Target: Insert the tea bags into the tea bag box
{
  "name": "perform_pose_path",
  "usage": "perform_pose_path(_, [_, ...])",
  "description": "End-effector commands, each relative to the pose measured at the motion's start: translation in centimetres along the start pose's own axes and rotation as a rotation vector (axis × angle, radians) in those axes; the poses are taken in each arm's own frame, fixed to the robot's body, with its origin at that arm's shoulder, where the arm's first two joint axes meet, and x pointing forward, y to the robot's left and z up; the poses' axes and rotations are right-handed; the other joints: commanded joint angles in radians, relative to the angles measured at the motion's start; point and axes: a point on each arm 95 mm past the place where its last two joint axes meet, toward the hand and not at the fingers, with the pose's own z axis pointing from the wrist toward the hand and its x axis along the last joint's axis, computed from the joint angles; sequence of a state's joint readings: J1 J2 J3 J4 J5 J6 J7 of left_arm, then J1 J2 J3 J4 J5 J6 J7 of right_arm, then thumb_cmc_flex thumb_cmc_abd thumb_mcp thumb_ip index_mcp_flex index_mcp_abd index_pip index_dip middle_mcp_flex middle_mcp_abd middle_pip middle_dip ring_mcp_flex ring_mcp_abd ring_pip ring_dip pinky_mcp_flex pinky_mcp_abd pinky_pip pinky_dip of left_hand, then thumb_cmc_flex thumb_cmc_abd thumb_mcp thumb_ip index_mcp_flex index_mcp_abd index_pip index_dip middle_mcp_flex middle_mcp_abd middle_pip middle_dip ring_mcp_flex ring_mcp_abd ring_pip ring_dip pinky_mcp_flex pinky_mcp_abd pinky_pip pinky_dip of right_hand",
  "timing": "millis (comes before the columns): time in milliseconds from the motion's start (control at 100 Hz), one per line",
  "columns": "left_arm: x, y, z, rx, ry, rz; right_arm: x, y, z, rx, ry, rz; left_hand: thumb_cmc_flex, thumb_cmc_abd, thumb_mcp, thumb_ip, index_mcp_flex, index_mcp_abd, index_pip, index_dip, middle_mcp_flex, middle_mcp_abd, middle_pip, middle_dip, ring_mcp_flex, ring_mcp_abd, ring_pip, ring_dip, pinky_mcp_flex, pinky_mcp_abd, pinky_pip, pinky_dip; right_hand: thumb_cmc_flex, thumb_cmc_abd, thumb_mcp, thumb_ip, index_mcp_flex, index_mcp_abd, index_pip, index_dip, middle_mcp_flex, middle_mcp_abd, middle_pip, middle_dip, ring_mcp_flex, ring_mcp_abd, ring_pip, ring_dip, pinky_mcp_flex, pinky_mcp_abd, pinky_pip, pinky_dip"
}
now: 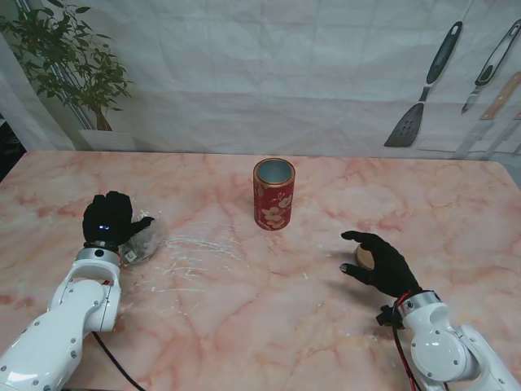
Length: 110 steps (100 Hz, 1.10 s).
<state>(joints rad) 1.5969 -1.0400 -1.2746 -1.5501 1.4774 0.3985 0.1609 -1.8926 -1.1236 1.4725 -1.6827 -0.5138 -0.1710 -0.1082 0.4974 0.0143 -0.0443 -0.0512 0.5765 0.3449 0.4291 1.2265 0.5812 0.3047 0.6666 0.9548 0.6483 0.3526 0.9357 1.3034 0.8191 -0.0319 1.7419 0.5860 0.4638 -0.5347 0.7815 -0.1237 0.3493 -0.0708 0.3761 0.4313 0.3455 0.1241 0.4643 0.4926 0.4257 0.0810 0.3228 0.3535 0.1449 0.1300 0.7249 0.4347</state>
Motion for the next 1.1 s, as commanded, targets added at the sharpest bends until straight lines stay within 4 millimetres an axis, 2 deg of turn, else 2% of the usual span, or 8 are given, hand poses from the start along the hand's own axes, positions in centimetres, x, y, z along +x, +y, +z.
perform_pose_path(0, [0.09,-0.07,0.43,0.002,-0.004,0.013,-0.01,-0.50,-0.16,0.020,-0.002,0.002,0.022,0.036,0.010,0.012,0.041,0.033,0.024,0.027,0.022,0.019,0.020,0.022,0.052,0.094,0.105,-0.022,0.007,-0.137,0.145,-0.022,0.002,0.014,-0.021,0.031,0.000,0.003,-0.013,0.008,-0.024,0.008,-0.003,0.003,-0.018,0.005,-0.003,-0.004,-0.015,-0.031,-0.023,0.017])
perform_pose_path(170, [0.41,0.22,0.80,0.015,-0.011,0.042,-0.07,-0.57,-0.18,0.022,-0.003,0.003,0.143,0.005,0.010,0.009,0.065,0.032,0.061,-0.011,0.055,0.002,0.027,-0.010,0.077,0.095,0.075,-0.103,-0.004,-0.109,0.124,-0.036,0.002,0.013,-0.020,0.031,-0.004,0.006,-0.016,0.008,-0.026,0.009,-0.001,0.004,-0.020,0.006,-0.002,-0.004,-0.016,-0.031,-0.024,0.019])
perform_pose_path(400, [0.36,0.25,0.85,0.043,-0.019,0.063,-0.12,-0.70,-0.18,0.025,-0.003,0.010,0.301,-0.010,0.007,0.005,0.073,-0.010,0.098,-0.137,0.072,-0.016,-0.001,-0.092,0.070,0.105,-0.007,-0.226,-0.058,-0.007,0.027,-0.040,0.001,0.013,-0.021,0.031,-0.006,0.010,-0.018,0.009,-0.029,0.009,0.000,0.005,-0.021,0.004,-0.001,-0.003,-0.017,-0.032,-0.026,0.021])
perform_pose_path(590, [0.37,0.15,0.80,0.071,-0.024,0.085,-0.20,-0.83,-0.20,0.029,-0.005,0.016,0.402,-0.014,0.010,0.003,0.047,0.034,-0.089,-0.334,-0.020,0.026,-0.125,-0.202,-0.045,0.118,-0.134,-0.307,-0.134,0.053,-0.039,0.008,0.001,0.017,-0.023,0.031,-0.005,0.015,-0.019,0.009,-0.030,0.009,0.001,0.005,-0.023,0.005,-0.001,-0.003,-0.018,-0.032,-0.028,0.022])
perform_pose_path(770, [0.50,-0.04,0.69,0.109,-0.005,0.059,-0.22,-0.96,-0.16,0.032,-0.004,0.023,0.588,-0.003,-0.005,-0.030,0.088,-0.018,-0.218,-0.511,-0.042,0.032,-0.195,-0.308,-0.101,0.113,-0.210,-0.381,-0.217,0.132,-0.126,0.034,0.001,0.017,-0.026,0.032,-0.010,0.020,-0.023,0.009,-0.032,0.010,0.003,0.006,-0.025,0.006,-0.001,-0.003,-0.018,-0.032,-0.029,0.024])
perform_pose_path(860, [0.58,0.01,0.69,0.112,-0.001,0.033,-0.24,-0.99,-0.12,0.030,-0.001,0.025,0.779,-0.057,-0.054,-0.111,0.064,-0.073,-0.170,-0.440,-0.047,0.018,-0.179,-0.309,-0.113,0.107,-0.217,-0.394,-0.237,0.154,-0.158,0.047,0.000,0.018,-0.027,0.032,-0.011,0.022,-0.024,0.009,-0.033,0.008,0.003,0.006,-0.024,0.006,0.000,-0.002,-0.019,-0.032,-0.030,0.025])
perform_pose_path(960, [0.68,0.20,0.75,0.112,-0.002,-0.013,-0.26,-1.02,-0.10,0.033,0.000,0.028,0.792,-0.145,0.084,-0.099,0.070,-0.128,-0.101,-0.399,-0.039,0.004,-0.152,-0.295,-0.111,0.099,-0.215,-0.397,-0.258,0.176,-0.185,0.045,0.001,0.020,-0.027,0.032,-0.012,0.024,-0.025,0.009,-0.033,0.011,0.004,0.006,-0.024,0.006,0.001,-0.002,-0.019,-0.031,-0.031,0.025])
perform_pose_path(1090, [0.82,0.47,0.78,0.116,-0.008,-0.057,-0.28,-1.03,-0.10,0.030,-0.001,0.033,0.793,-0.178,0.231,-0.137,0.088,-0.148,0.029,-0.386,-0.012,-0.015,-0.120,-0.151,-0.103,0.090,-0.202,-0.402,-0.255,0.178,-0.196,0.049,0.002,0.020,-0.028,0.032,-0.010,0.025,-0.025,0.010,-0.032,0.010,0.005,0.007,-0.023,0.006,0.003,-0.001,-0.020,-0.032,-0.031,0.026])
